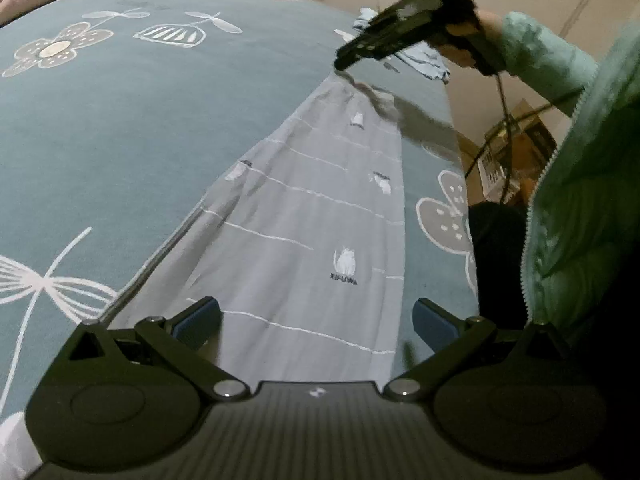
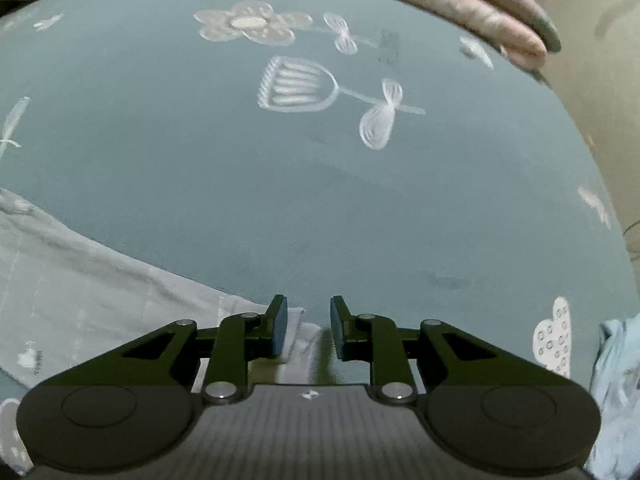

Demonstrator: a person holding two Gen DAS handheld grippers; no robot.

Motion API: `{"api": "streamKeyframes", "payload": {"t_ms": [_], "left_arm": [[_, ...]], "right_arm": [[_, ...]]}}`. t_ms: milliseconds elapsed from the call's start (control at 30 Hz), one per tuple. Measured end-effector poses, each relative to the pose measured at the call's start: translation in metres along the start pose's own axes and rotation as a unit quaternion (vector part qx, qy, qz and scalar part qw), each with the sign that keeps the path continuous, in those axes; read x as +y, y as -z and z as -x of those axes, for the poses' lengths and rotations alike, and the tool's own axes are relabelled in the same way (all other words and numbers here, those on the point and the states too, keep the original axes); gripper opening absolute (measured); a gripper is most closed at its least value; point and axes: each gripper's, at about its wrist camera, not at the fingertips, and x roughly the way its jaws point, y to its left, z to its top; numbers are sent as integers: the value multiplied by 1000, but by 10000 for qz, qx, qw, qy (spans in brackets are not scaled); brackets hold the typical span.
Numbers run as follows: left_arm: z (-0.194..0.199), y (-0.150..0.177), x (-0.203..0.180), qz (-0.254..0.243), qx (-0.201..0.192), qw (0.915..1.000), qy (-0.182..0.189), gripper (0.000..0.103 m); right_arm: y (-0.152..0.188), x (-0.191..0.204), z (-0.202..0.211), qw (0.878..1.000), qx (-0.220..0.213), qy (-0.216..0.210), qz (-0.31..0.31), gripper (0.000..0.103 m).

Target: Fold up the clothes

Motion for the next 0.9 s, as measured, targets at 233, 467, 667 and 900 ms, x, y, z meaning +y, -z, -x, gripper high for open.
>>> {"api": "streamKeyframes", "payload": {"t_ms": [233, 467, 667, 900], "left_arm": [[14, 3, -4, -28, -75, 10000, 28, 102], [24, 19, 2, -86, 210, 9996, -185, 102], [49, 26, 3, -179, 111, 9995, -239, 102], [69, 52, 0, -257, 418, 9977, -476, 102]], "right_arm": [[19, 40, 7, 9975, 257, -653, -61, 29], [35, 24, 3, 9870, 906, 262, -1301, 46], [4, 91, 36, 9889, 661, 813, -1056, 64], [-17, 178, 29, 9907, 559, 494, -1138, 67]]}}
